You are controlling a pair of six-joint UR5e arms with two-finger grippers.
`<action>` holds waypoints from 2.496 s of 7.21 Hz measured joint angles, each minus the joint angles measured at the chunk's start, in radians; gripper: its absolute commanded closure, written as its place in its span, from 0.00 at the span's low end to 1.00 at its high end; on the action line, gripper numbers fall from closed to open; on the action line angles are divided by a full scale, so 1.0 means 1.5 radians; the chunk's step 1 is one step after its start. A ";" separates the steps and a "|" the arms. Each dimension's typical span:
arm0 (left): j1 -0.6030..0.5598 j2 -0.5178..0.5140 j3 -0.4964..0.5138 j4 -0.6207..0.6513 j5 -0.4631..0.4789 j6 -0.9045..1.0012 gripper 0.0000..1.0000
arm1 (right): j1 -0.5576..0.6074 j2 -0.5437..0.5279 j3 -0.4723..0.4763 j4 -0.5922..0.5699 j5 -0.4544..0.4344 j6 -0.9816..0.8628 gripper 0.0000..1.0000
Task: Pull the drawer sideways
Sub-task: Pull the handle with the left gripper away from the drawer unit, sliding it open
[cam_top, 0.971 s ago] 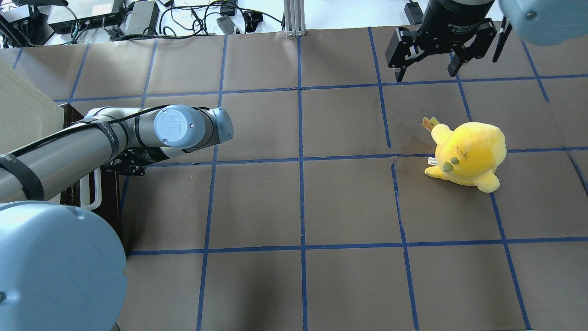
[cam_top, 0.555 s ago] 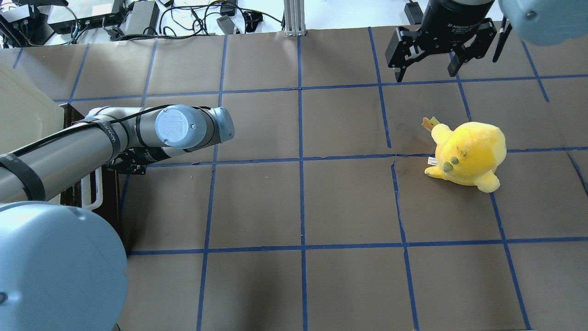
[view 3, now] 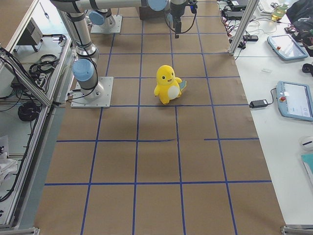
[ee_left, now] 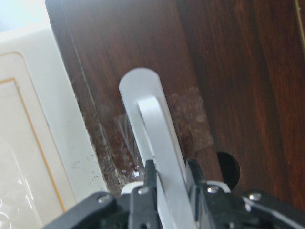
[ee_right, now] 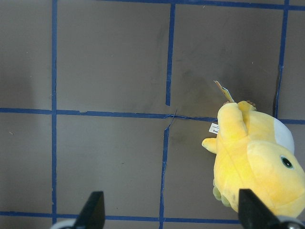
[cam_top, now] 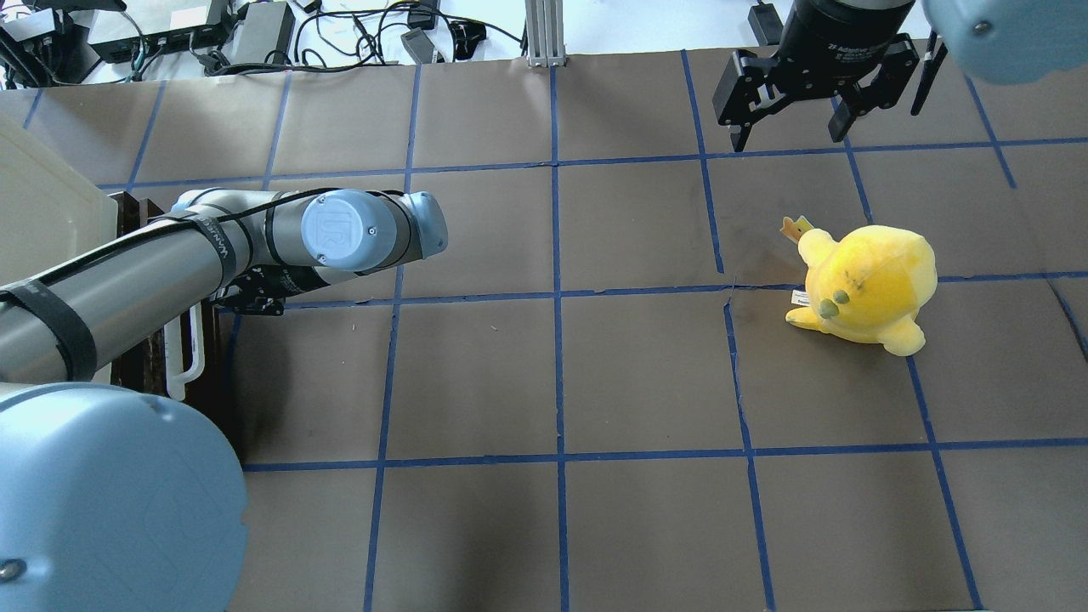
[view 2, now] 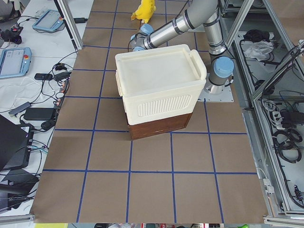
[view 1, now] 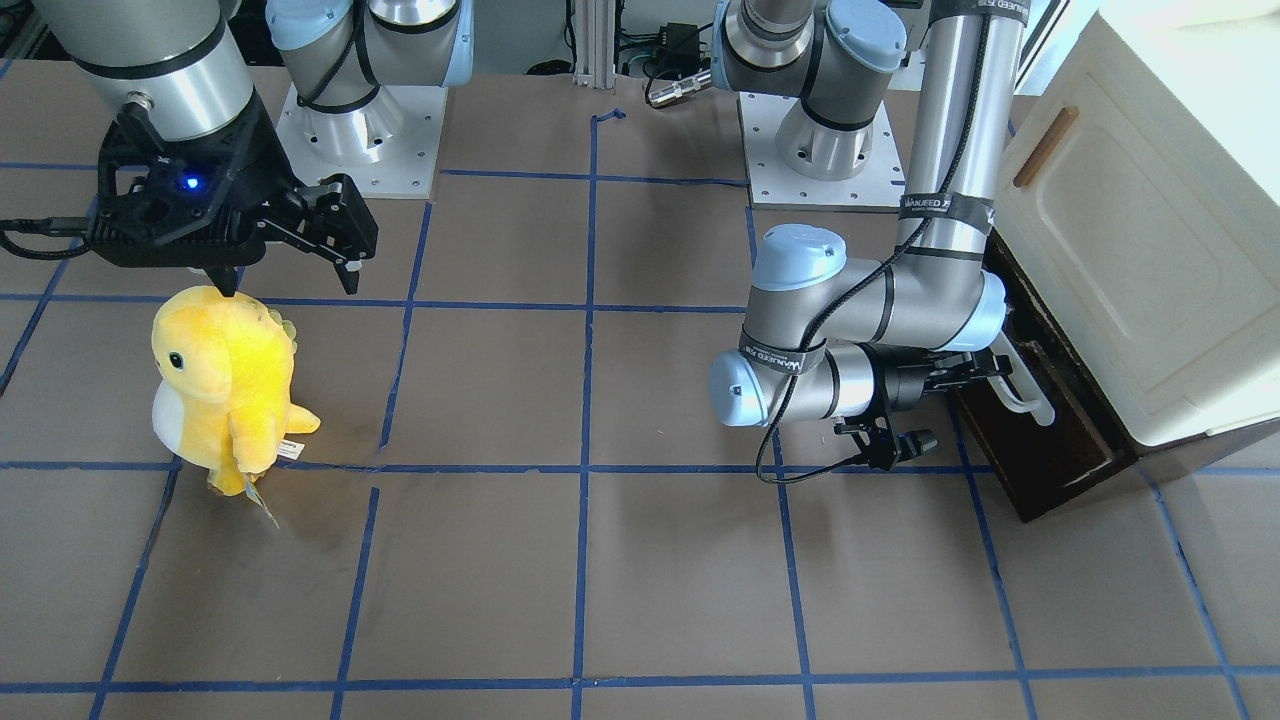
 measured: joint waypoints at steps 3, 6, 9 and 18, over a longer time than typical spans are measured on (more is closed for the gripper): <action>-0.016 -0.002 0.008 0.033 -0.026 0.022 0.69 | 0.000 0.000 0.000 0.000 0.000 0.000 0.00; -0.027 -0.004 0.012 0.056 -0.047 0.050 0.69 | 0.000 0.000 0.000 0.000 0.000 0.000 0.00; -0.044 -0.008 0.030 0.058 -0.069 0.059 0.69 | 0.000 0.000 0.000 0.000 0.000 0.000 0.00; -0.073 -0.011 0.073 0.058 -0.102 0.093 0.69 | 0.000 0.000 0.000 0.000 0.000 0.000 0.00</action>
